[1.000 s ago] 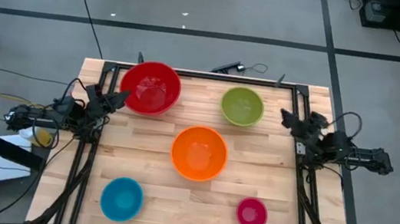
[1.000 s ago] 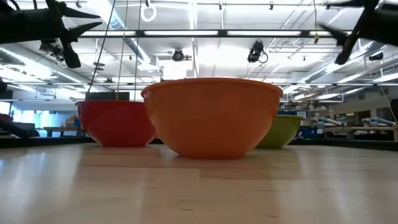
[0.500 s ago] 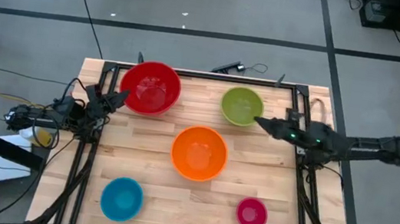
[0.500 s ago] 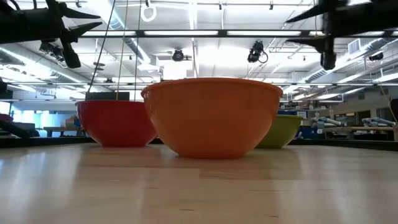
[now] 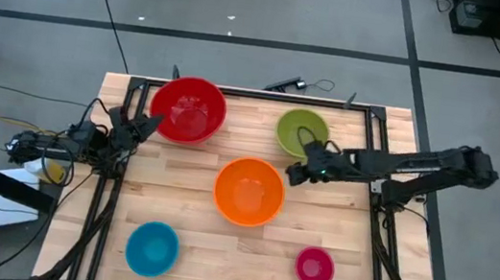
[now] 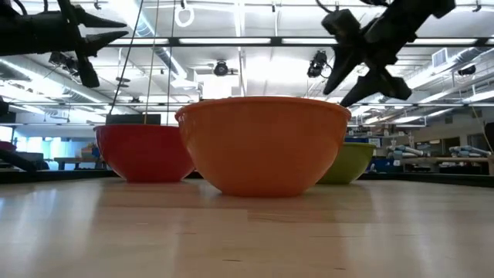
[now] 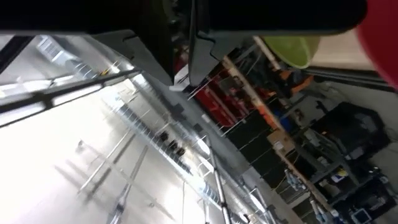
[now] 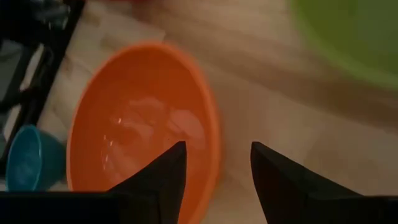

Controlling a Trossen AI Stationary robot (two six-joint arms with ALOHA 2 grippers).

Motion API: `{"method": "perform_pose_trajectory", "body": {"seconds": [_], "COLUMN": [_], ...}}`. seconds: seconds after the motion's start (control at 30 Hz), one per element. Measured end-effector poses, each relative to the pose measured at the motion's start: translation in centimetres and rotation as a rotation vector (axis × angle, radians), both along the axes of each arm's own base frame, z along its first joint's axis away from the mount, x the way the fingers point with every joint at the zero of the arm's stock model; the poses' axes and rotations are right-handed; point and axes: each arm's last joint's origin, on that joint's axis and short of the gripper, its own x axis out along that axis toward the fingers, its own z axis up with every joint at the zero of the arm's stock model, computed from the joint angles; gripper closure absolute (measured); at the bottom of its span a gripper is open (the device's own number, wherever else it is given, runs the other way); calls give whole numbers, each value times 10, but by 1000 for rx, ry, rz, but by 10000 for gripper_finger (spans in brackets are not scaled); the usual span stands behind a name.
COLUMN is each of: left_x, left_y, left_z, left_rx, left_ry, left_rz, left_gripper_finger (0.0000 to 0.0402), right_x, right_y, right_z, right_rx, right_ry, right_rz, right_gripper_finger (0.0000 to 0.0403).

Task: Nest bowls inside each other
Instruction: Stack the orange bowl on the red bowl

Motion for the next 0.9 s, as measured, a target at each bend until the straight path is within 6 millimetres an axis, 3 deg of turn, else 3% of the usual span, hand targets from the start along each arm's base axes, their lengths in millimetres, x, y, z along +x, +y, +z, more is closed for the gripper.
{"method": "perform_pose_trajectory", "body": {"seconds": [0.2, 0.47, 0.63, 0.9], "left_x": [5, 17, 26, 40], "left_y": [-2, -6, -10, -12], "left_z": [-9, -17, -22, 0], "left_rx": [32, 32, 17, 124], "left_ry": [106, 205, 293, 425], "left_rz": [-74, -167, -206, -194], "left_gripper_finger": [349, 343, 306, 231], "right_x": [17, 27, 30, 35], "right_y": [6, 7, 0, -2], "right_z": [-12, -27, -32, -40], "right_rx": [-11, -29, 48, 133], "right_ry": [53, 91, 99, 112], "right_rz": [38, 72, 85, 119], "right_gripper_finger": [188, 112, 86, 94]}}
